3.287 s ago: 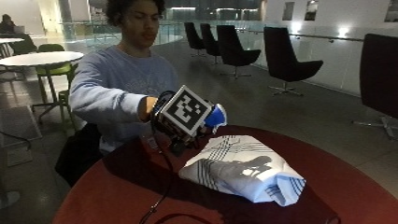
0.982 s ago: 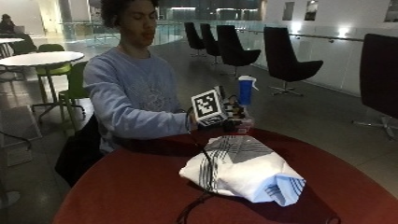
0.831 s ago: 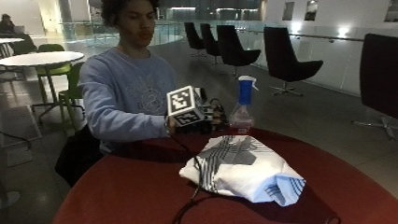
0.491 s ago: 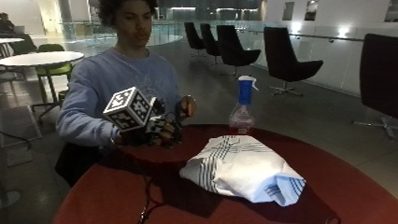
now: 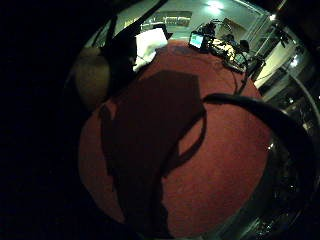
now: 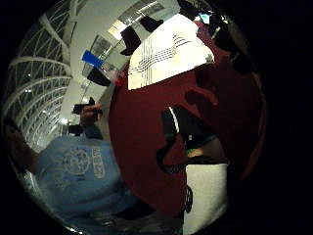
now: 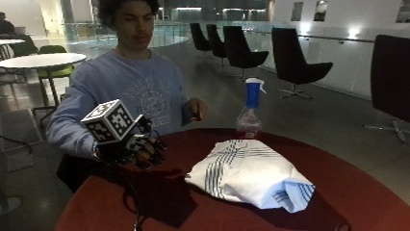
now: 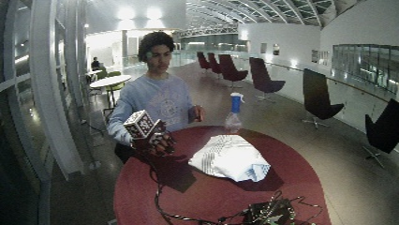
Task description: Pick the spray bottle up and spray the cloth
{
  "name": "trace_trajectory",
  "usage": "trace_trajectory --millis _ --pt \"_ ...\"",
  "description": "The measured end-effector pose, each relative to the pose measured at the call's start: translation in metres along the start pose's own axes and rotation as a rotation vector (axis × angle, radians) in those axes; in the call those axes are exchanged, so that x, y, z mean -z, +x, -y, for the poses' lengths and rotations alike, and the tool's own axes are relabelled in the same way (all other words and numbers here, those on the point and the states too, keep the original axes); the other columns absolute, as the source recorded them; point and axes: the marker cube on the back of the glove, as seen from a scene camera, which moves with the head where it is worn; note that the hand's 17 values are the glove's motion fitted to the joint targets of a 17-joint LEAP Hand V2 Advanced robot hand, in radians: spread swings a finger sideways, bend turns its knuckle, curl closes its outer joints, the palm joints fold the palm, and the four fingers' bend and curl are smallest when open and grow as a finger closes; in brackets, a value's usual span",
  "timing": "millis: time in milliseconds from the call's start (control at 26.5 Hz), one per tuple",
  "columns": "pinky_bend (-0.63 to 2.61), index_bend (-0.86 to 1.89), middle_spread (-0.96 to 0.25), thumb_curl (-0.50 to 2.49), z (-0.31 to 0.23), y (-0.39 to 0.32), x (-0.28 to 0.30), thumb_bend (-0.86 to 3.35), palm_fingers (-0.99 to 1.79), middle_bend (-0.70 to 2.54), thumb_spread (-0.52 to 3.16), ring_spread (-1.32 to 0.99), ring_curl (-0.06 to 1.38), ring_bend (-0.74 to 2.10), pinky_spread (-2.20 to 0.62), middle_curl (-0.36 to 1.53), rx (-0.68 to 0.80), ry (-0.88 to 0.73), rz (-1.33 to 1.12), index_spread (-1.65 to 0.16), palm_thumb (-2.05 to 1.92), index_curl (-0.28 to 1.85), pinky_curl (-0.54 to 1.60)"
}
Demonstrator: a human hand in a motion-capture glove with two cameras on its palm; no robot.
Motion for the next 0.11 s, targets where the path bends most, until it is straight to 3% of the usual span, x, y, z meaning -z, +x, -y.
trace_trajectory --millis 113 --pt "0.17 0.10 -0.04 0.41 0.0016 -0.0009 0.0008 -0.02 0.86 0.36 1.09 -0.02 0.36 0.39 0.21 0.45 0.004 0.001 -0.001 -0.29 0.68 0.29 0.30"
